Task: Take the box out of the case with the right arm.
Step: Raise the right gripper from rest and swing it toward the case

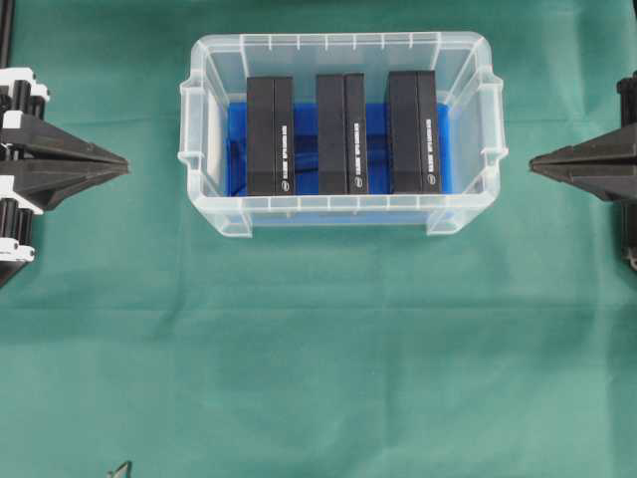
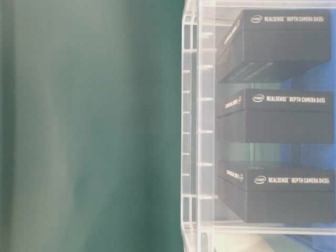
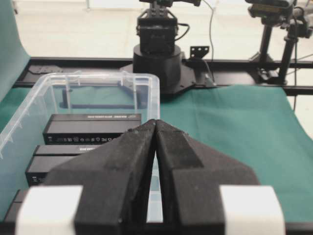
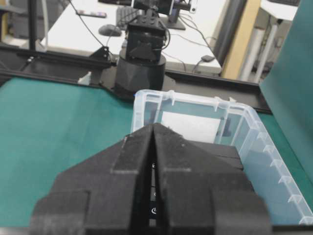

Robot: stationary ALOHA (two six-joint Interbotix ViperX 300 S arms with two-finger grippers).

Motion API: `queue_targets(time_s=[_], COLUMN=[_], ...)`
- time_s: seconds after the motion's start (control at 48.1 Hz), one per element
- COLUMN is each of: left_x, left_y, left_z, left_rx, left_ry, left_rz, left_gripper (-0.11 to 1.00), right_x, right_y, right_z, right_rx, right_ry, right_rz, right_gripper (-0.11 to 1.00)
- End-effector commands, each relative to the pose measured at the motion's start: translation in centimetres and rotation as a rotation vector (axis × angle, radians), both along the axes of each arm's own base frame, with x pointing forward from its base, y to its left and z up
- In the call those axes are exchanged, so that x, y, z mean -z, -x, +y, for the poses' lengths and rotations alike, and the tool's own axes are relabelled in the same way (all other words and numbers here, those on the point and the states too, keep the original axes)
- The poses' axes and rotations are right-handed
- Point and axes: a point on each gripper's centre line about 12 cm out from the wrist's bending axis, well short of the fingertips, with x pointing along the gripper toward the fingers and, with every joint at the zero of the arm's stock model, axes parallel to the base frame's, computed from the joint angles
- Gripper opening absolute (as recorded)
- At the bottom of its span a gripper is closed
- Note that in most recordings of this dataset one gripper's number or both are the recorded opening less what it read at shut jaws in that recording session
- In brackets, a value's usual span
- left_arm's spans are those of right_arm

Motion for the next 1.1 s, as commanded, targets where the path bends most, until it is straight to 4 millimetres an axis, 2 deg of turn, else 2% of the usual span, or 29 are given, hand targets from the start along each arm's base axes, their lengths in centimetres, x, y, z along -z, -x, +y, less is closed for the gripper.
queue_targets(time_s=[0.0,0.166,0.27,0.541,0.666,0.728,0.853,1.082], left_x=[-0.9,-1.4,-2.7,-10.3,-13.6,-14.6,-15.3,-14.1], left_y=[-0.2,-0.3,-0.3,0.2,0.5,0.5,0.3,-0.1], left_z=[-0.1,-0.1,-0.1,0.0,0.0,0.1,0.2,0.2], left_rx=[0.005,0.005,0.006,-0.001,-0.005,-0.010,-0.013,-0.015], left_ry=[-0.029,-0.021,-0.018,-0.018,-0.019,-0.020,-0.020,-0.006], left_rz=[-0.019,-0.006,-0.014,-0.048,-0.014,0.000,0.018,0.150], left_gripper=[0.00,0.00,0.00,0.00,0.00,0.00,0.00,0.00], right_x=[-0.5,-1.0,-2.8,-9.6,-11.4,-11.9,-11.9,-11.5], right_y=[-0.2,-0.6,-0.8,-1.3,-1.7,-1.9,-2.1,-1.9], right_z=[-0.1,-0.1,-0.1,-0.1,-0.2,-0.3,-0.5,-0.6], right_rx=[0.006,0.006,0.005,0.002,0.009,0.015,0.025,0.036], right_ry=[-0.012,-0.037,-0.066,-0.127,-0.144,-0.146,-0.149,-0.193], right_rz=[-0.011,0.069,0.090,0.095,0.125,0.151,0.184,0.255], right_gripper=[0.00,0.00,0.00,0.00,0.00,0.00,0.00,0.00])
